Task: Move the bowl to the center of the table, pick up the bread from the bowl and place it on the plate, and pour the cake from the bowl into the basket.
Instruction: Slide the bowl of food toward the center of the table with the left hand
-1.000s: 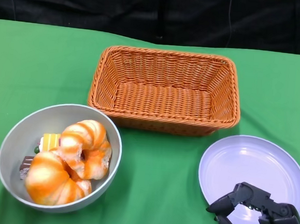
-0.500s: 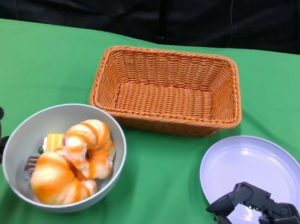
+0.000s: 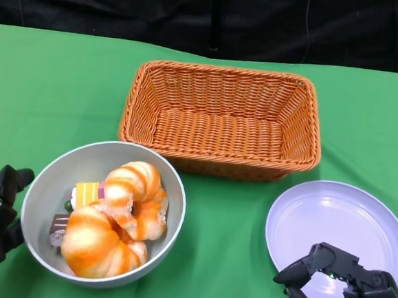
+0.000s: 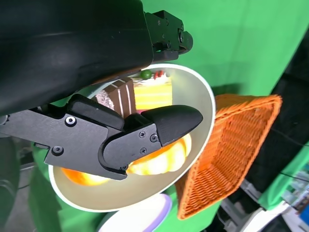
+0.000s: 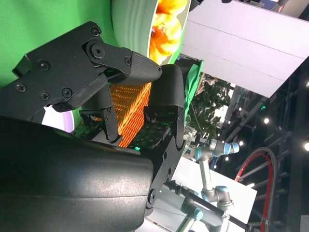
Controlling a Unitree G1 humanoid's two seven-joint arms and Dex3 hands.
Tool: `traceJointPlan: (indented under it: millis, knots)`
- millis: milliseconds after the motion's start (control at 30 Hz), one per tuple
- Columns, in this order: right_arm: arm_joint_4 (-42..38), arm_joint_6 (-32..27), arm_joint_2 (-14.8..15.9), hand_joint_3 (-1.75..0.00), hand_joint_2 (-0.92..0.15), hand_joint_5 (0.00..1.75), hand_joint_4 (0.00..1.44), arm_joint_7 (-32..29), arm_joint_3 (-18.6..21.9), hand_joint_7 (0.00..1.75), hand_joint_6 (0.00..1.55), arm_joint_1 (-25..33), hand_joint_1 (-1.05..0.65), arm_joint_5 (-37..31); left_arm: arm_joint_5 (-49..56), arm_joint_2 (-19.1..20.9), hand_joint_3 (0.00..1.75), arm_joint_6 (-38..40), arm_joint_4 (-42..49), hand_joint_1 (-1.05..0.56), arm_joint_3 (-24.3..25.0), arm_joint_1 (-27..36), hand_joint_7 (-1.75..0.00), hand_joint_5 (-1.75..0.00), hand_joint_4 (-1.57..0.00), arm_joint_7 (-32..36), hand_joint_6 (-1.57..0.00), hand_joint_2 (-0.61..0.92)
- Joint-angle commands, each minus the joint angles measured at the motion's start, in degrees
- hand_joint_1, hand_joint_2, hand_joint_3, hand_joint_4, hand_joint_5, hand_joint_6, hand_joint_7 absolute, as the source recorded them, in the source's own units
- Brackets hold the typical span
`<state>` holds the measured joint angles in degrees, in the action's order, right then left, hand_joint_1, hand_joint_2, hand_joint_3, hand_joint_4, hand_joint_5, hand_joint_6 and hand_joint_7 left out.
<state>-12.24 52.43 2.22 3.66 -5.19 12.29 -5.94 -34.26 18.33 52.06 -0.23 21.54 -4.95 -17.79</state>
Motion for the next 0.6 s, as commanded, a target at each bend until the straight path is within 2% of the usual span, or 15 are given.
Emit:
traceJointPlan:
  millis: [33, 200, 233, 300, 367, 433, 467, 533, 600]
  knots:
    - [0.89, -0.54, 0.34, -0.85, -0.6, 1.45, 0.7, -0.18, 0.3, 1.06, 0.8, 0.7, -0.26, 0.75, -0.78, 1.04, 0.83, 1.15, -0.62, -0.78, -1.39, -0.3, 0.0, 0.0, 0.0, -2.04, 0.0, 0.92]
    - [1.09, 0.92, 0.01, -0.84, -0.61, 1.41, 0.66, -1.43, 1.0, 1.03, 0.76, 0.24, -0.26, -1.43, -4.02, -1.17, 0.84, 3.05, -1.14, -0.78, 0.24, -0.52, 0.0, 0.0, 0.0, -1.56, 0.0, 0.92]
    - [1.05, 1.47, -0.03, -0.79, -0.64, 1.32, 0.61, -1.94, 1.31, 0.9, 0.71, 0.02, -0.27, -2.38, -4.69, -1.61, 0.85, 3.44, -1.15, -0.78, 0.56, -0.63, 0.0, 0.0, 0.0, -1.31, 0.0, 0.92]
    - [1.91, 1.42, 0.45, -0.73, -0.68, 1.24, 0.52, -3.03, 2.11, 0.78, 0.64, -0.37, -0.3, -5.38, -5.73, -2.62, 0.86, 3.98, -1.33, -0.78, 0.97, -0.94, 0.0, 0.0, 0.0, -0.57, 0.0, 0.92]
    - [3.55, 0.15, 0.96, -0.71, -0.7, 1.19, 0.47, -3.69, 2.59, 0.74, 0.58, -0.26, -0.32, -7.48, -6.34, -3.51, 0.86, 4.57, -1.77, -0.79, 1.2, -1.26, 0.0, 0.0, 0.0, 0.34, 0.0, 0.92]
    - [5.61, -1.39, 1.32, -0.63, -0.74, 1.14, 0.4, -3.67, 2.62, 0.65, 0.47, 0.31, -0.35, -8.33, -6.64, -4.05, 0.84, 5.1, -2.51, -0.8, 0.94, -1.27, 0.0, 0.0, 0.0, 0.93, 0.0, 0.92]
    - [6.66, -2.13, 1.46, -0.6, -0.76, 1.13, 0.39, -3.56, 2.55, 0.63, 0.45, 0.63, -0.35, -8.63, -6.77, -4.17, 0.84, 5.34, -2.88, -0.8, 0.69, -1.17, 0.0, 0.0, 0.0, 0.94, 0.0, 0.92]
    - [9.31, -4.34, 1.6, -0.41, -0.87, 1.12, 0.33, -3.26, 2.31, 0.58, 0.41, 1.39, -0.37, -9.44, -7.14, -4.66, 0.84, 6.2, -3.34, -0.79, 0.46, -1.23, 0.0, 0.0, 0.0, 1.33, 0.0, 0.92]
    - [11.72, -6.44, 1.7, -0.33, -0.91, 1.1, 0.29, -3.29, 2.18, 0.58, 0.41, 1.75, -0.39, -10.84, -7.24, -5.25, 0.84, 6.94, -3.66, -0.79, 0.24, -1.54, 0.0, 0.0, 0.0, 2.11, 0.0, 0.92]
